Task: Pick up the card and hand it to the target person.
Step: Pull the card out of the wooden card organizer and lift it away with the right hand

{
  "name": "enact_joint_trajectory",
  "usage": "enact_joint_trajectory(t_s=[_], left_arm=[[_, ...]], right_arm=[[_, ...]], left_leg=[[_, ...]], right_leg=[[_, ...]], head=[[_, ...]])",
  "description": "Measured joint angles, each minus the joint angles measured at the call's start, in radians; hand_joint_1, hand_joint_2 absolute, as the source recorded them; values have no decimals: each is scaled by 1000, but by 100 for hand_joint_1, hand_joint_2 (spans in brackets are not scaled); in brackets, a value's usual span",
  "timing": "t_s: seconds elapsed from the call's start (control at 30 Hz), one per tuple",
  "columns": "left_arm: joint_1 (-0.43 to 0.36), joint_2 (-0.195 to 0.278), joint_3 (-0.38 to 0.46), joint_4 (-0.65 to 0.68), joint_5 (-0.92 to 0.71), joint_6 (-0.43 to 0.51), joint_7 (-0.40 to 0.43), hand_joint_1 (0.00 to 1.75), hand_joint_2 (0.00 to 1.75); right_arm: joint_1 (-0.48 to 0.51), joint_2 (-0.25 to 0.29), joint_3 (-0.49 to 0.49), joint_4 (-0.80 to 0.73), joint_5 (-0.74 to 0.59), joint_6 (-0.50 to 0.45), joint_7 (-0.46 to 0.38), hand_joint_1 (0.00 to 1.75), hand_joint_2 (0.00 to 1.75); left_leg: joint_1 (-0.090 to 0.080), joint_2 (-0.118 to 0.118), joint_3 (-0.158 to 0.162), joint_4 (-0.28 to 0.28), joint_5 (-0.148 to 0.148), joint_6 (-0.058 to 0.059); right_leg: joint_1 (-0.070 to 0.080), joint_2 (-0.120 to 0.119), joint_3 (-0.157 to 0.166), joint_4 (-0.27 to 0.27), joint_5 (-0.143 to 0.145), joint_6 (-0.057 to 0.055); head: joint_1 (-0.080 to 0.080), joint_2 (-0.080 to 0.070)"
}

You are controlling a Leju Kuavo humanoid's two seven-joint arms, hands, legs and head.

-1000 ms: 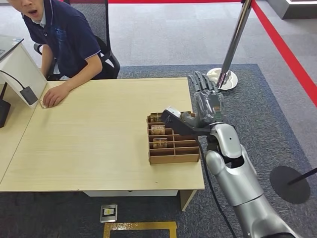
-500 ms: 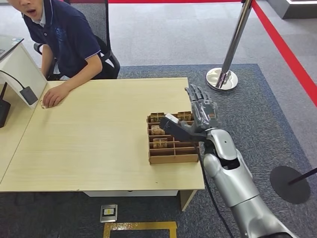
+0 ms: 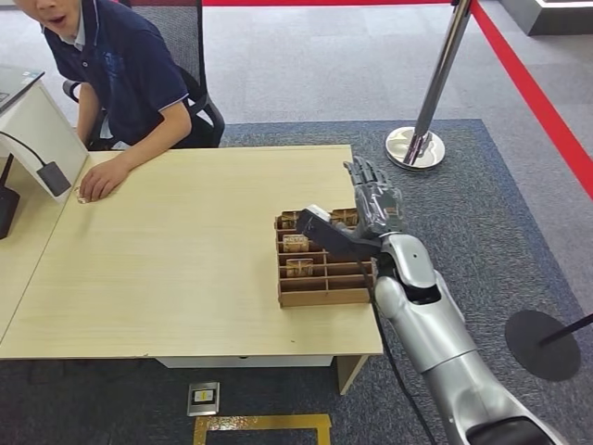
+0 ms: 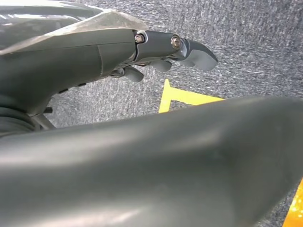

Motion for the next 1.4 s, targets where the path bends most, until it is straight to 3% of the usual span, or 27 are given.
enact_joint_trajectory(t_s=[0.1,1.3,1.4], left_arm=[[0,0,0,0,0,0,0,0,0],[0,1,0,0,-5,0,0,0,0],[0,1,0,0,-6,0,0,0,0]], right_arm=[[-5,3,-1,16,1,0,2,36,175],[-37,14,-15,109,1,0,13,38,175],[-42,15,-16,123,2,3,17,47,175]], left_leg=[[0,0,0,0,0,0],[0,0,0,0,0,0],[0,0,0,0,0,0]], right_leg=[[0,0,0,0,0,0],[0,0,0,0,0,0],[0,0,0,0,0,0]], head=[[0,0],[0,0],[0,0]])
